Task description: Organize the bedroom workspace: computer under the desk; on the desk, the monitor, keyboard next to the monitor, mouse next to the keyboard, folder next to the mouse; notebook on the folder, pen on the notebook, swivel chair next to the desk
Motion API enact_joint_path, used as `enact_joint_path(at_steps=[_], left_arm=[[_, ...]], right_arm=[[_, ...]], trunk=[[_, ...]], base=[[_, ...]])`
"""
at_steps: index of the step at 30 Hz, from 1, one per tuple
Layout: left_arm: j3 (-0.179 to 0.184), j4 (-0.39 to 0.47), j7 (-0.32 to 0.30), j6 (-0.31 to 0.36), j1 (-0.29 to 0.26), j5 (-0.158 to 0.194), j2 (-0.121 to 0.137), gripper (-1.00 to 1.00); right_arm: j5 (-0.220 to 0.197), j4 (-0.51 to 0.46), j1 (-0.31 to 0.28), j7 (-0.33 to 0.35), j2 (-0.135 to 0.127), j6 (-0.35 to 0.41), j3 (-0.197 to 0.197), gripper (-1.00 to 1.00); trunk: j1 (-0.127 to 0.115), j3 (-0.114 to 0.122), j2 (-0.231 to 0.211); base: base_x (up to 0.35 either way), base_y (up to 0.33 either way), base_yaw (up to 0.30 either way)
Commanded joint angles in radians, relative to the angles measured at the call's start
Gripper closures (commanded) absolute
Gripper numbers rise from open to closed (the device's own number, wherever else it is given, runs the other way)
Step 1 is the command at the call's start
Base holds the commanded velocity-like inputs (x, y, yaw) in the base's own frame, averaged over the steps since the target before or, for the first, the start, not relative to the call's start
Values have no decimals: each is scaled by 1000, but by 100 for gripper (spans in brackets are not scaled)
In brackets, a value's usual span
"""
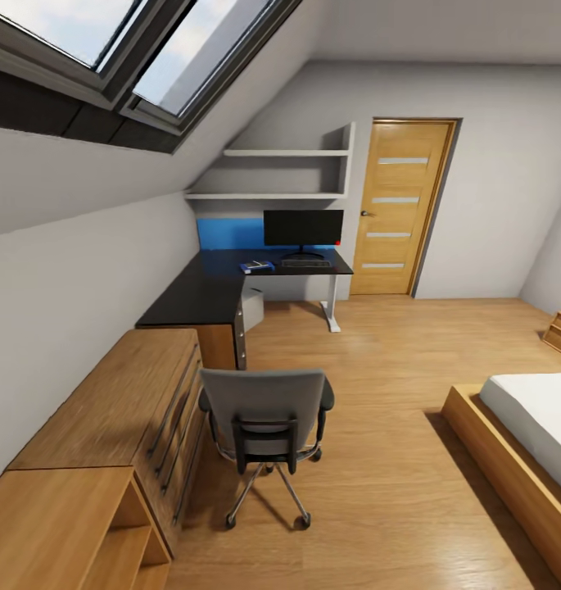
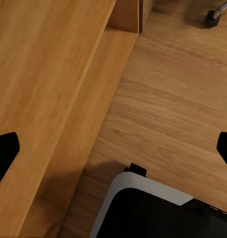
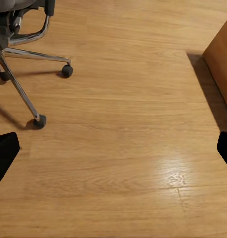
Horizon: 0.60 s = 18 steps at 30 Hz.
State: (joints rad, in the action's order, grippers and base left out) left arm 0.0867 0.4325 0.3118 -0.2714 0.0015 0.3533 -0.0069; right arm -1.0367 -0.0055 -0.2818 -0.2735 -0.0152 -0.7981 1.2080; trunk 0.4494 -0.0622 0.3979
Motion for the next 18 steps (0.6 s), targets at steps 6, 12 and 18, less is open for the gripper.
enact_joint_path(at_steps=[6,12,18], left_arm=[[8,2,7,-3,0,9,1,-100],[8,2,7,-3,0,9,1,-100],[8,2,7,-3,0,9,1,-100]], right_arm=[[0,0,0,-9,0,0,8,-100],[-1,-1,0,-9,0,0,8,-100],[-1,-1,0,-9,0,-1,8,-100]], trunk=[[1,-2,2],[1,-2,2],[1,-2,2]], base=[[0,79,0],[0,17,0],[0,3,-2]])
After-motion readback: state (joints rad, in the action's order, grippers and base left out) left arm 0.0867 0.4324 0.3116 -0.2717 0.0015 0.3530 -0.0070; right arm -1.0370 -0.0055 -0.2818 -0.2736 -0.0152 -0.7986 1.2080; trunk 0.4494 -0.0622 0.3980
